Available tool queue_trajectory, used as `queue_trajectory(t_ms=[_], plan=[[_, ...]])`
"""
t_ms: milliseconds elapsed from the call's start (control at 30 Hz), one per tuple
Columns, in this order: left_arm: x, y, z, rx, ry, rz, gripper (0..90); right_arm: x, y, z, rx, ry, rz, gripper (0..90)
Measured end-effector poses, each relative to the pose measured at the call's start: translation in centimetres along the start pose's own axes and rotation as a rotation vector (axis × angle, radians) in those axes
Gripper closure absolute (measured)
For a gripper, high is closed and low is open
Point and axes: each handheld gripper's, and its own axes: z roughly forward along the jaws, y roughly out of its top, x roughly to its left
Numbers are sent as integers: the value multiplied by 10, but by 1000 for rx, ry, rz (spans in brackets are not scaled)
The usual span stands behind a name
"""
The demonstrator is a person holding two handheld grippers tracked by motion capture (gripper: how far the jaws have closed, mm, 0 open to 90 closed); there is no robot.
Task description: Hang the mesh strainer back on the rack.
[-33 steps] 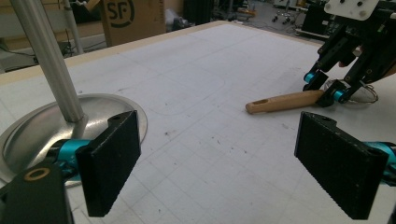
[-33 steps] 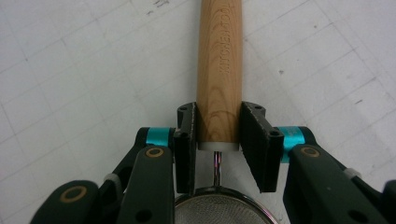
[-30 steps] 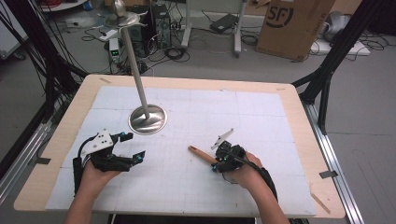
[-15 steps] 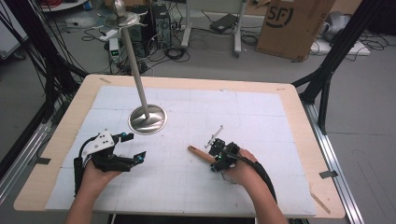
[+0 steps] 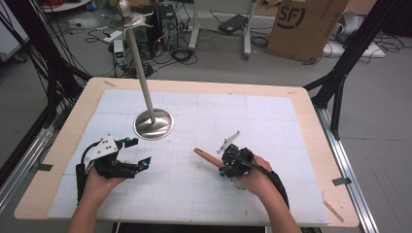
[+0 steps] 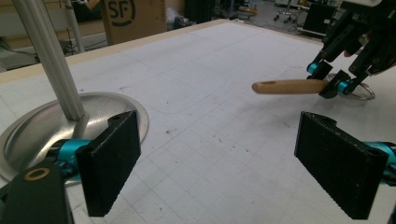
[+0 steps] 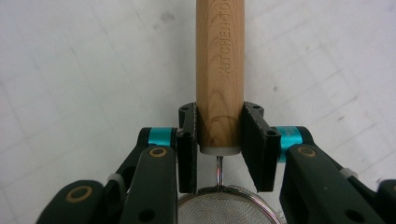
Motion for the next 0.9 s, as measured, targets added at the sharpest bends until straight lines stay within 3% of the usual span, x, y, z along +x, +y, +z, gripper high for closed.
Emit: queue_trajectory(t_ms=[200,467,900], plan=[[-1,1,-1,-7,-1,-1,151,-3,0,-14,-112,-5,-2,684],[1,0,-1,-10,-2,-3,151,-9,-2,-35,-283,-8,43,685],[0,1,-2,-15,-4,-5,150,-18,3,-66,-516,11,39,685]])
